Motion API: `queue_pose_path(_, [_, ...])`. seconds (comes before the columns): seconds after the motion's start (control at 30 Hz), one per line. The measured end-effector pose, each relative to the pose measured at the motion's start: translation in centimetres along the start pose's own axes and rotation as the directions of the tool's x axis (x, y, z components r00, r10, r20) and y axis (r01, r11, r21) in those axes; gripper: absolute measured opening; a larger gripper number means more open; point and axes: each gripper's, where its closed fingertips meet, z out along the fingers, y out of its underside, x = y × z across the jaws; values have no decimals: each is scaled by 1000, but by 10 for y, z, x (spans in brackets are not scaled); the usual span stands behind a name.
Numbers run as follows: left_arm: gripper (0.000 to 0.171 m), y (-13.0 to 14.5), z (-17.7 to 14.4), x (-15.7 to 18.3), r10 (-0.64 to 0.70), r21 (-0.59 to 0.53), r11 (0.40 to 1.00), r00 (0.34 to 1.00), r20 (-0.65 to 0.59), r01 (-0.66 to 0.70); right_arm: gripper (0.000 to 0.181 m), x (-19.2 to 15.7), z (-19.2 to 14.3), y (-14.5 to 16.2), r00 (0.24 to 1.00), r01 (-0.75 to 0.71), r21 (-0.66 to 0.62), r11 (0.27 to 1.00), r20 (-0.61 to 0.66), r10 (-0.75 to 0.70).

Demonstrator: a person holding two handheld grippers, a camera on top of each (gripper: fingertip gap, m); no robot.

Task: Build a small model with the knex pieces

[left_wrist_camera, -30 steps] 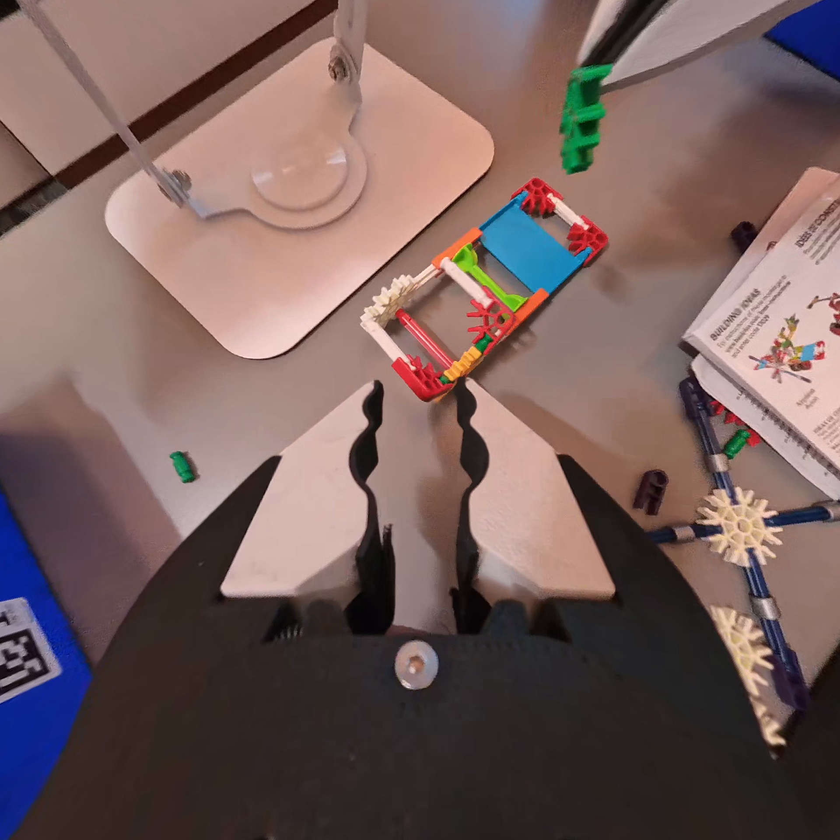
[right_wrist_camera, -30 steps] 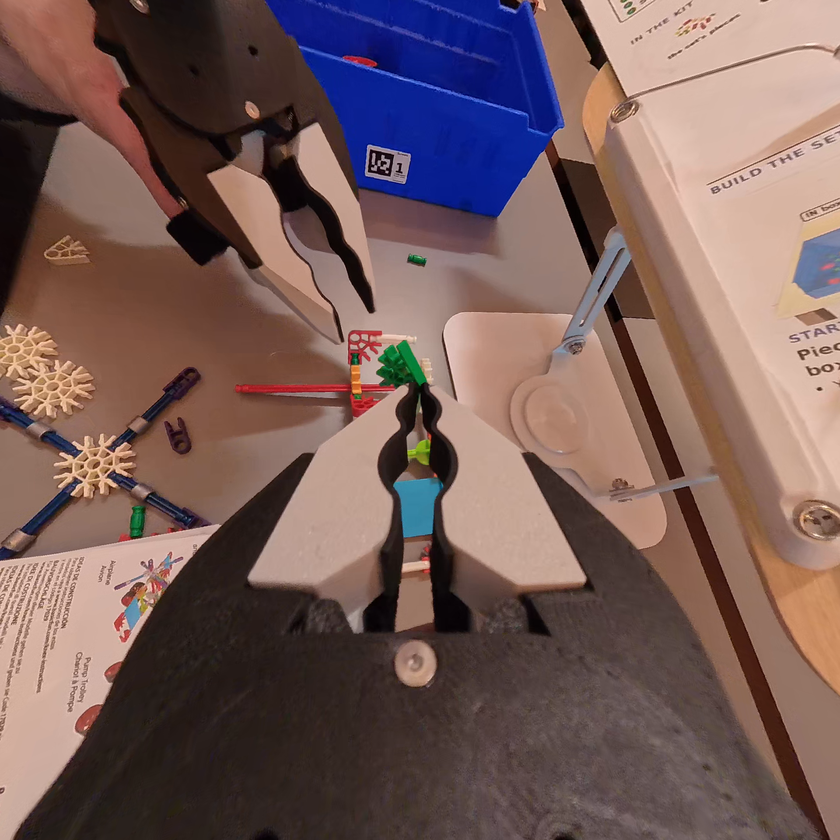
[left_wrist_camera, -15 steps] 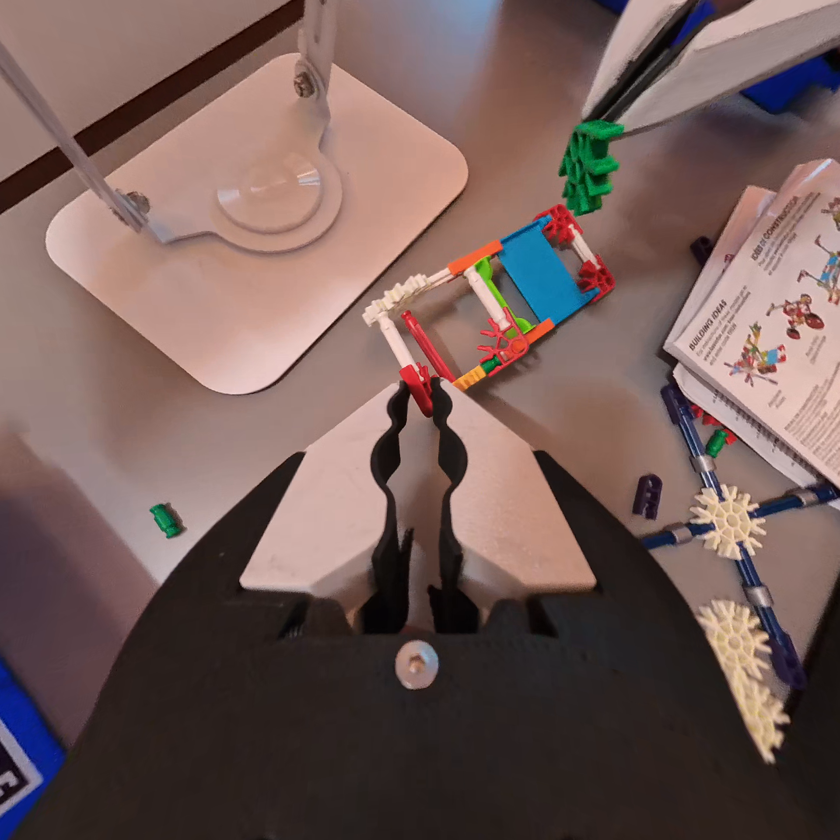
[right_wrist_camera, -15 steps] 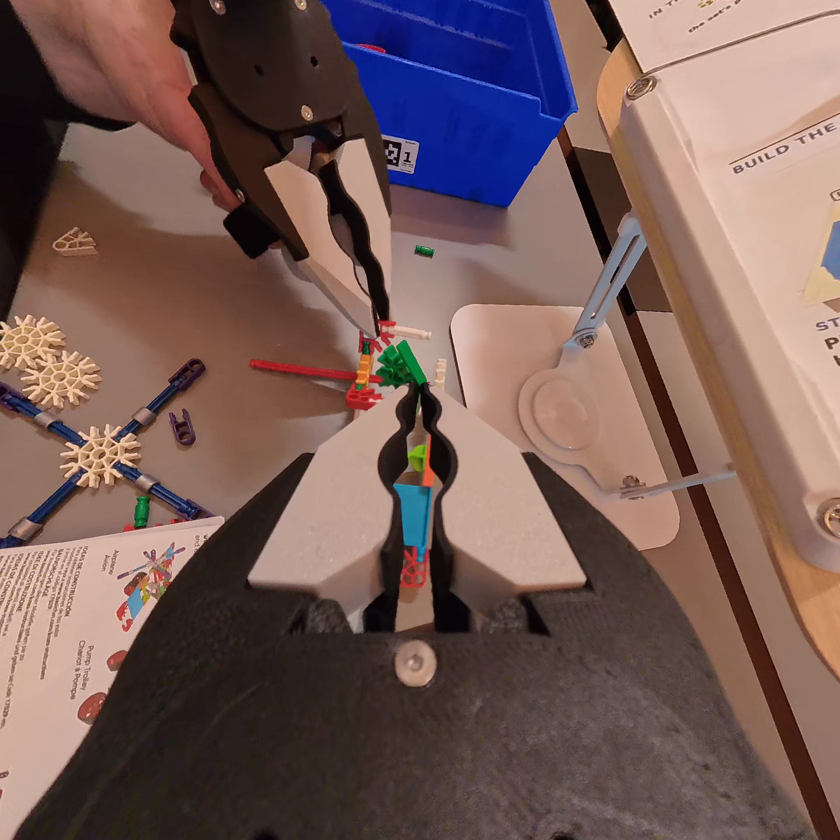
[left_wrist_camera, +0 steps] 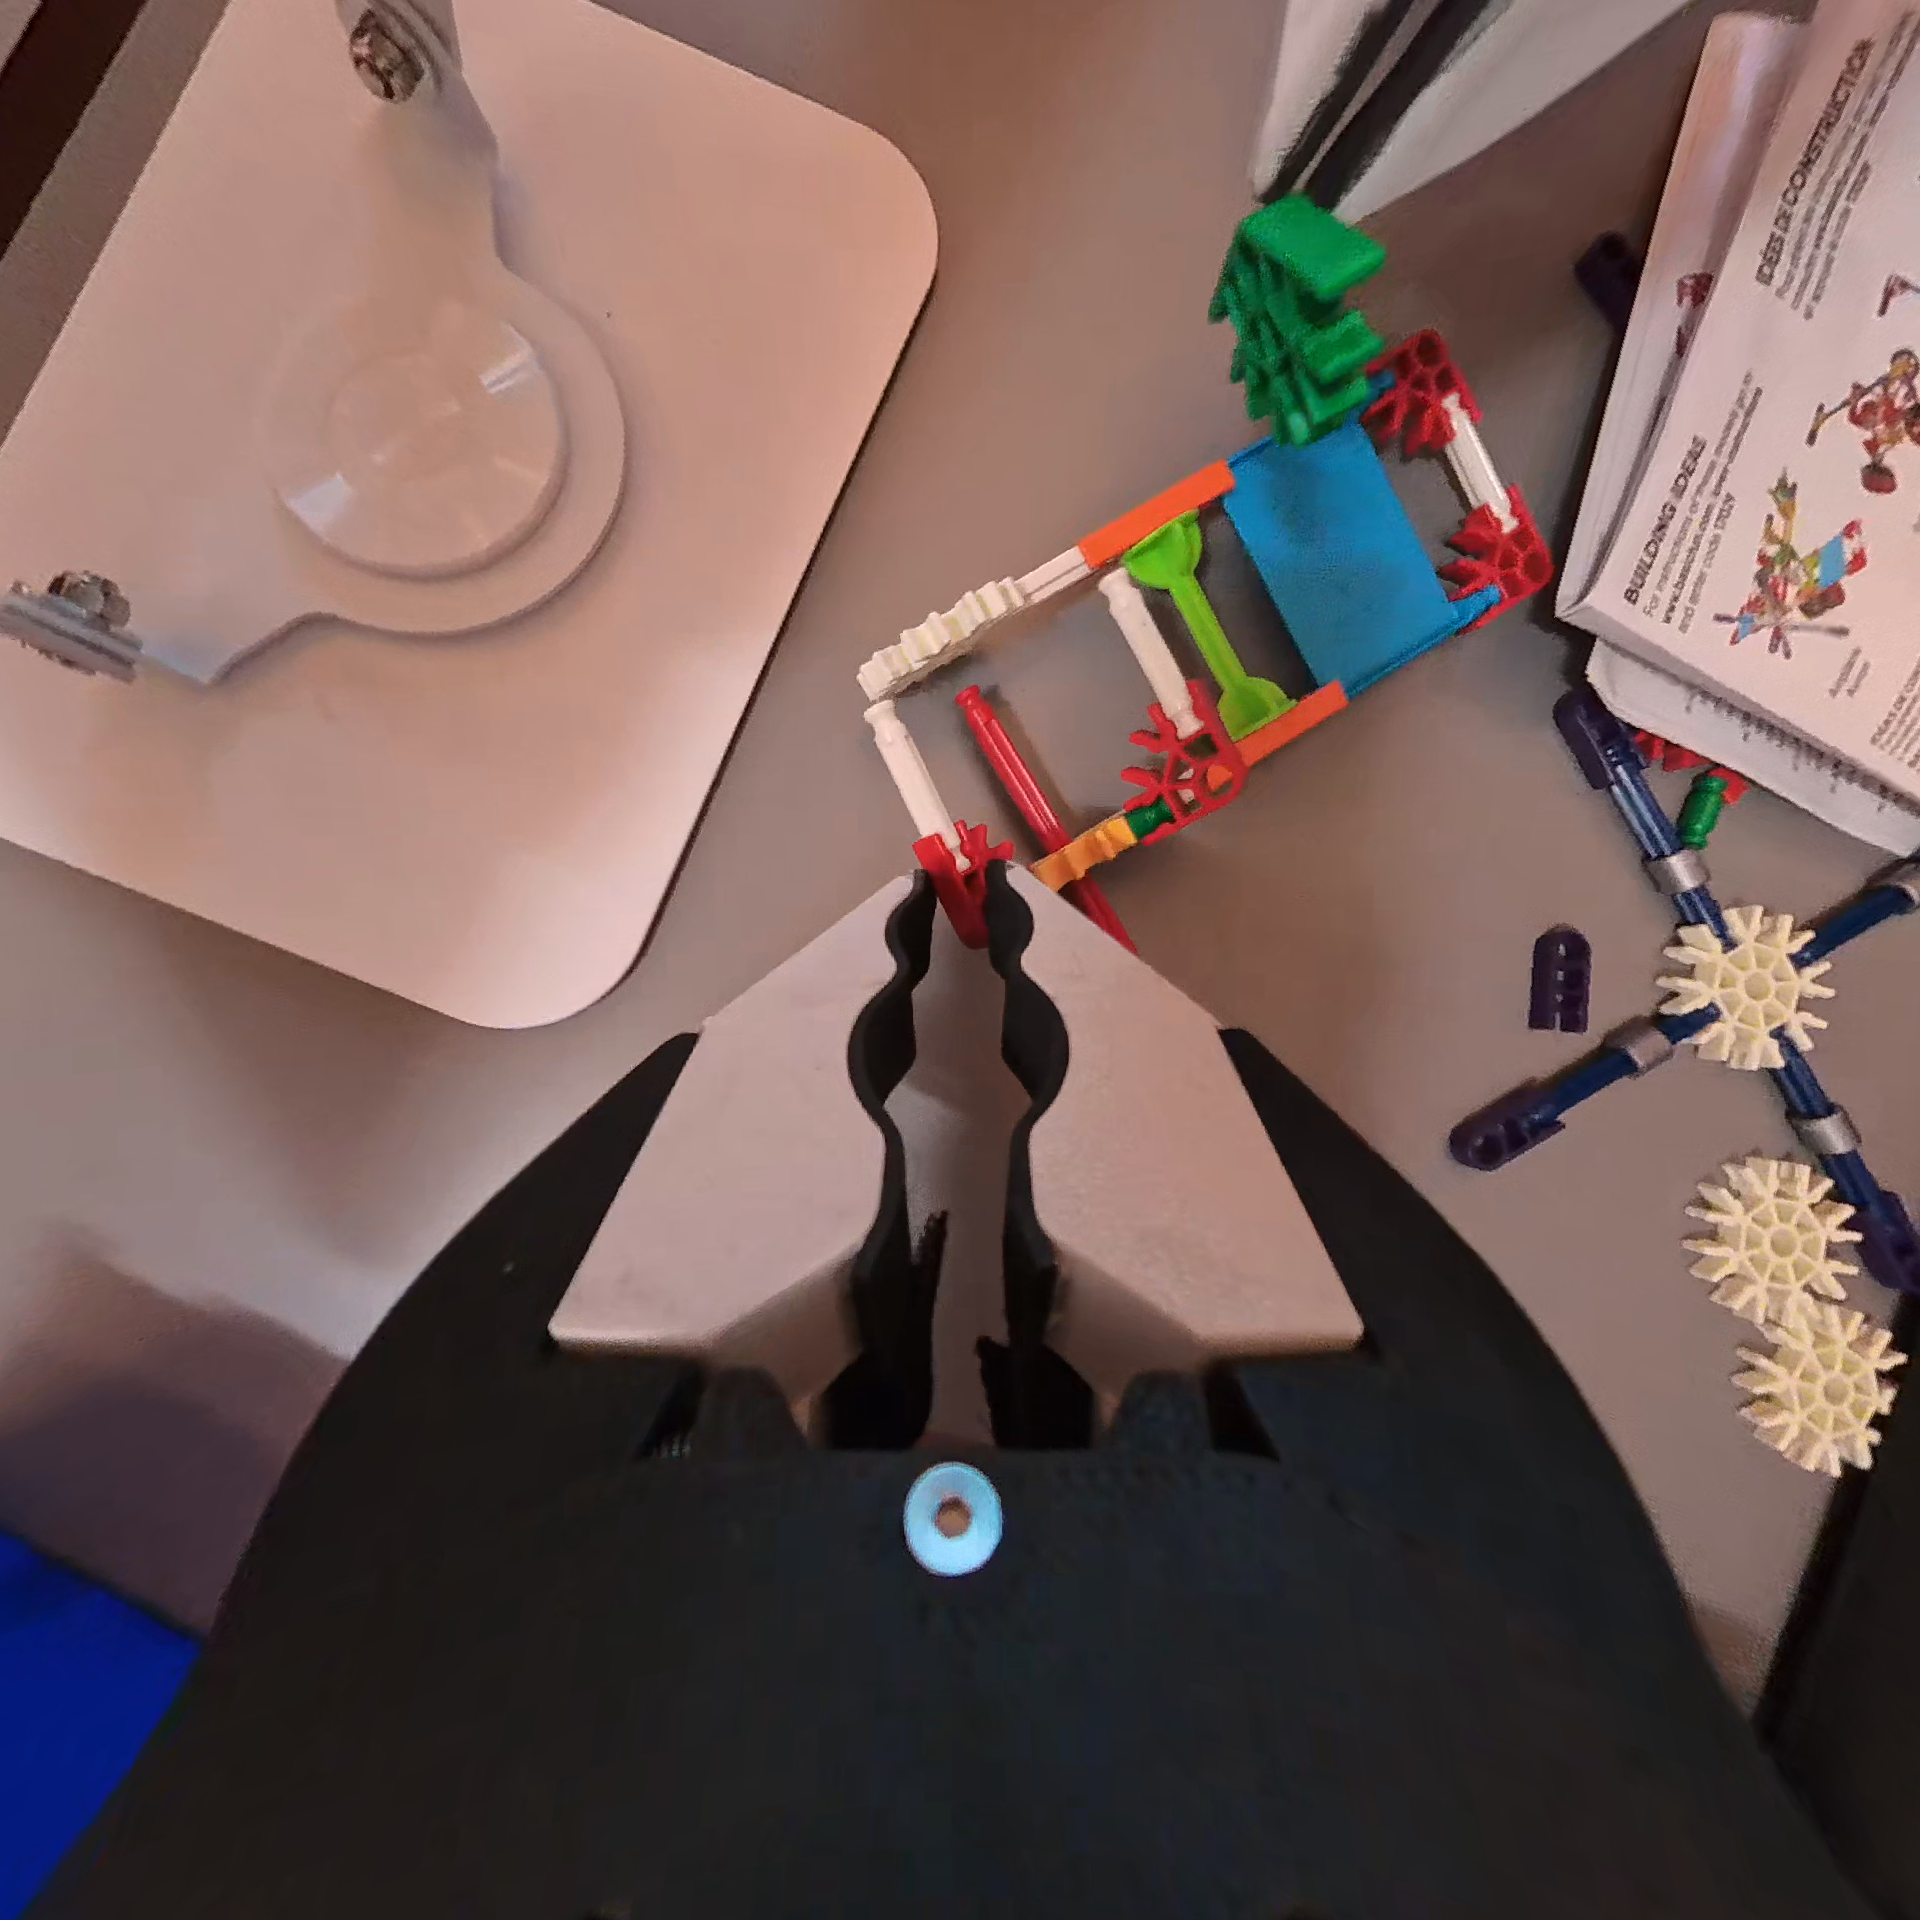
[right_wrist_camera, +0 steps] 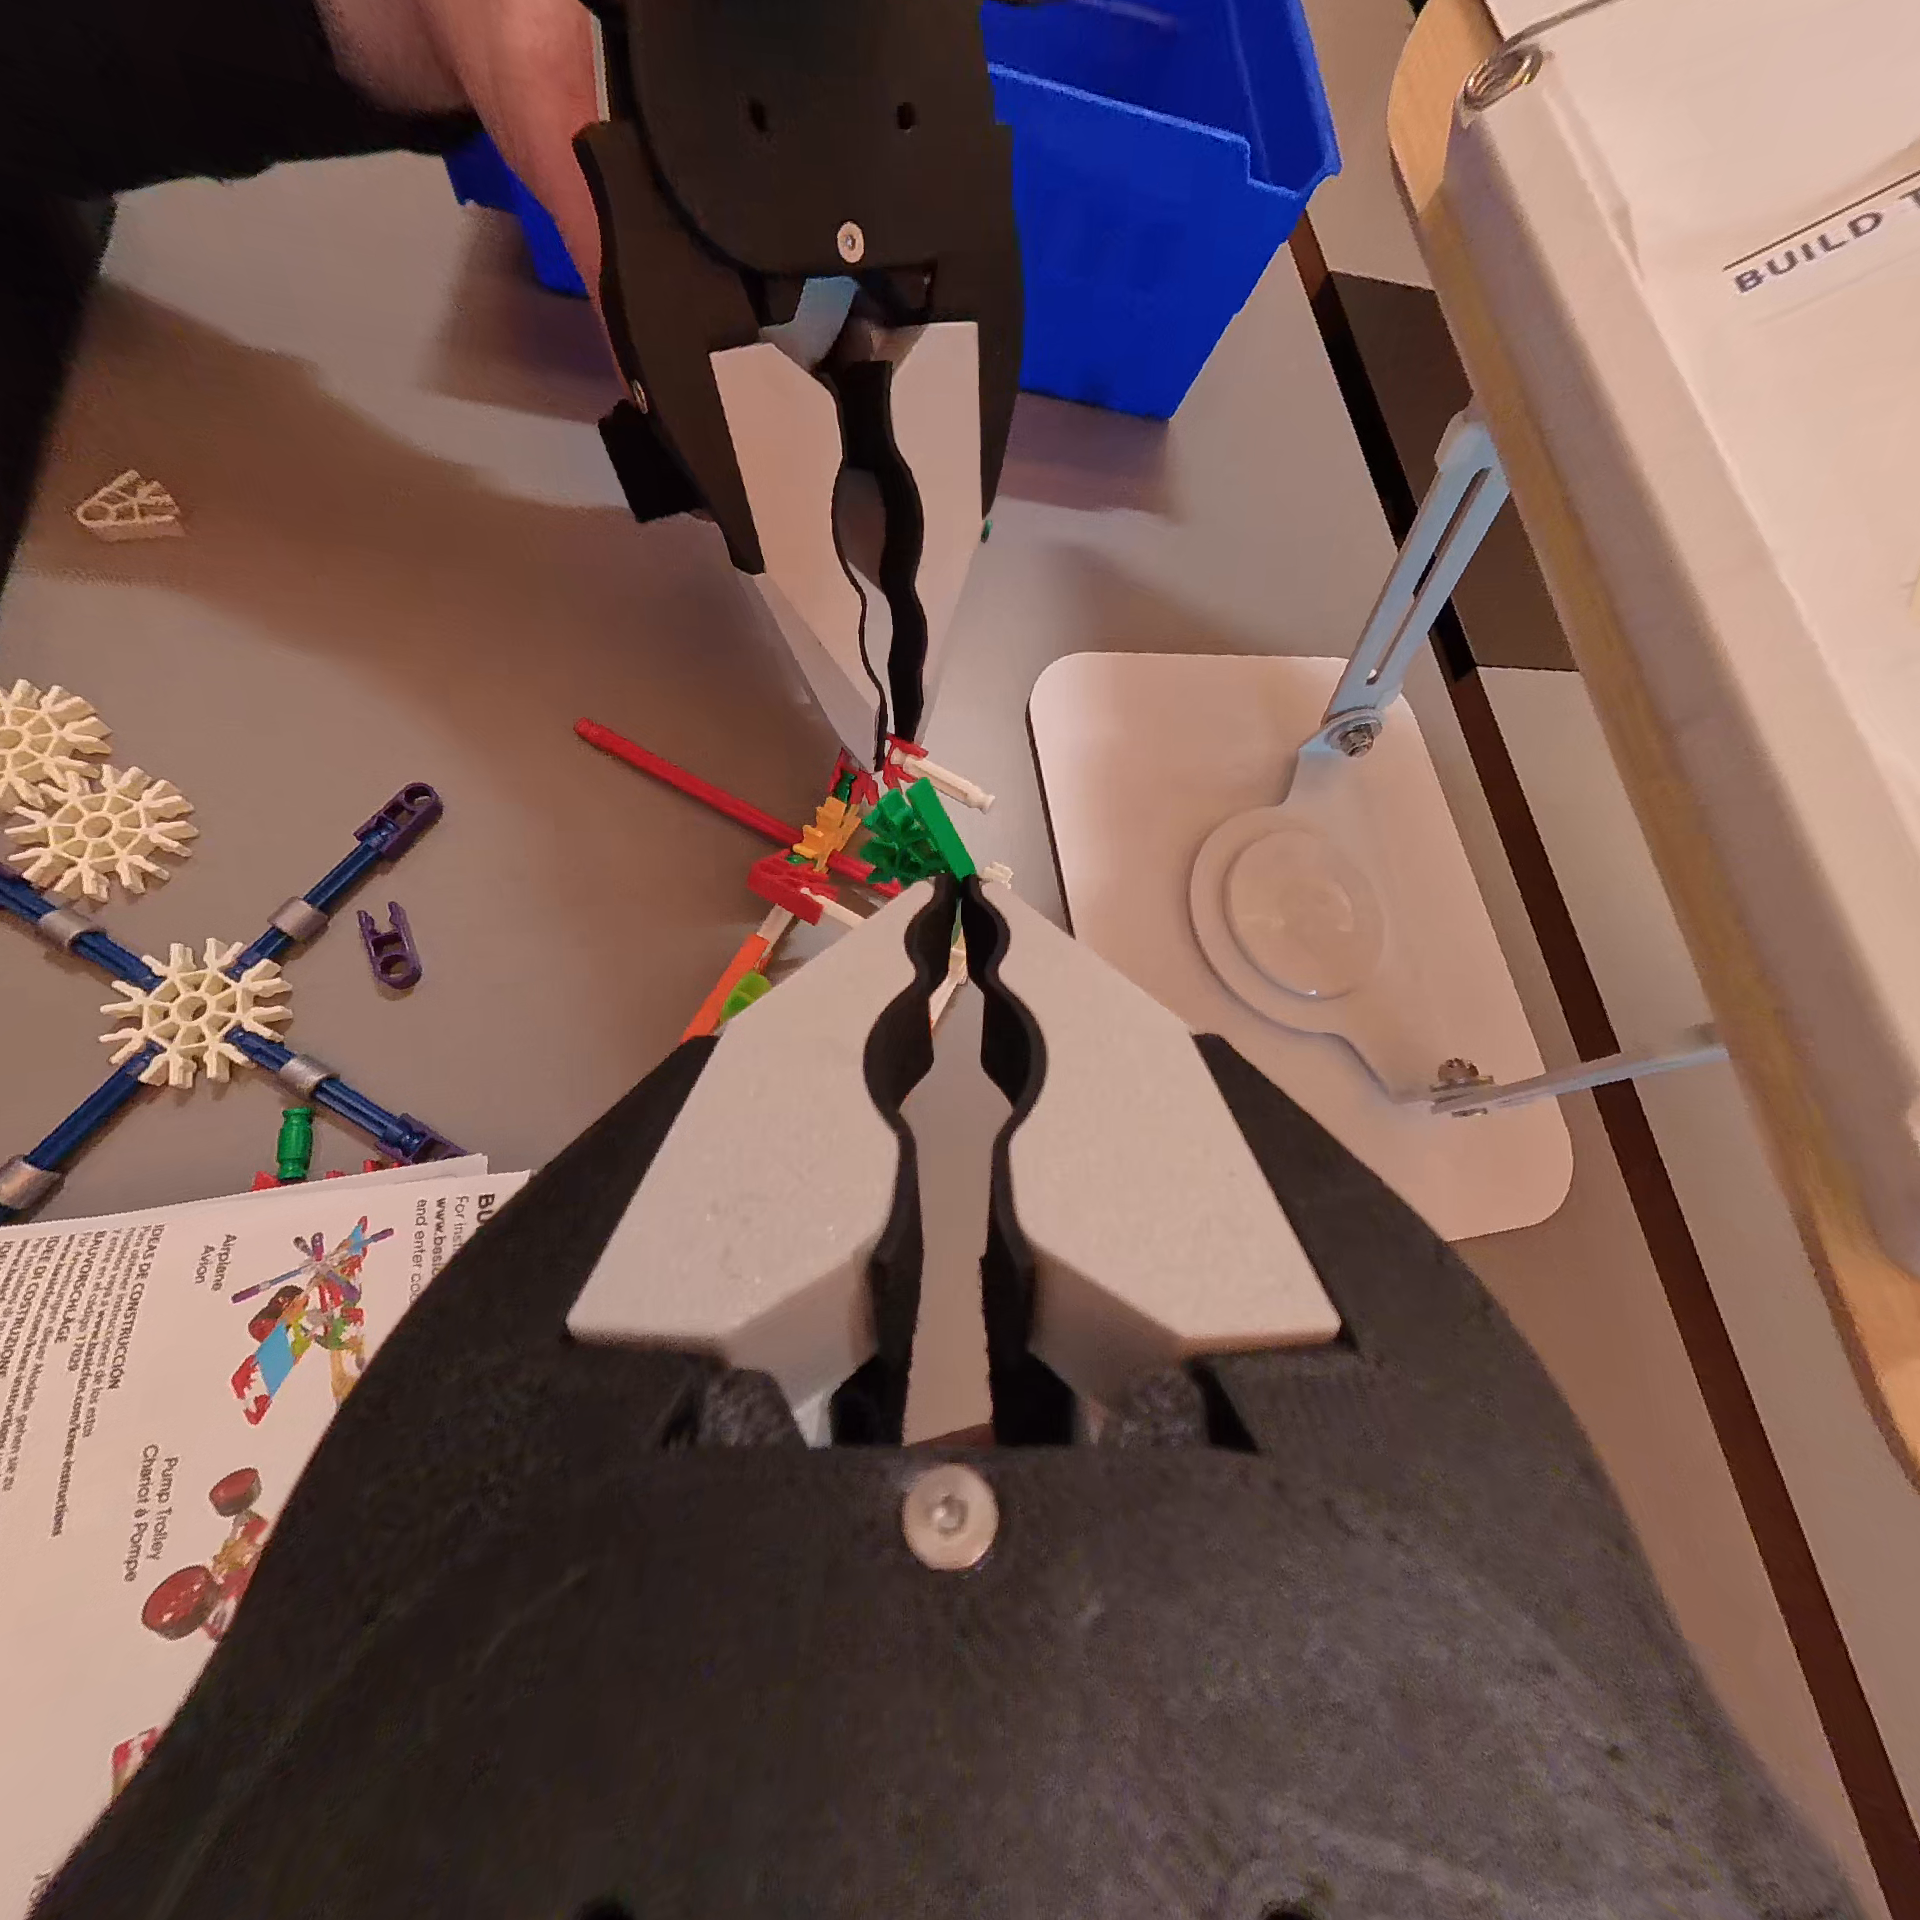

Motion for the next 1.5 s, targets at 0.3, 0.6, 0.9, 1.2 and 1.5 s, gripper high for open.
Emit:
queue_pose_path(0.3, [8, -19, 16, 3, 174, -32, 984, 985, 1, -174, 0, 0, 9, 17, 1000, 25, -78, 997, -6, -26])
queue_pose_path(0.6, [14, -27, 19, -9, 224, -16, 975, 971, 80, -223, 0, 3, 11, 28, 998, 54, -135, 989, -26, -58])
queue_pose_path(0.9, [24, -39, 12, -16, 218, 43, 973, 966, 142, -226, 0, 5, 12, 30, 996, 68, -152, 986, -41, -75])
queue_pose_path(1.2, [26, -40, 12, -19, 215, 50, 973, 962, 167, -226, 0, 6, 11, 30, 996, 72, -153, 986, -45, -80])
queue_pose_path(1.5, [27, -42, 13, -20, 216, 57, 972, 960, 180, -230, 0, 7, 10, 29, 995, 78, -155, 985, -52, -87])
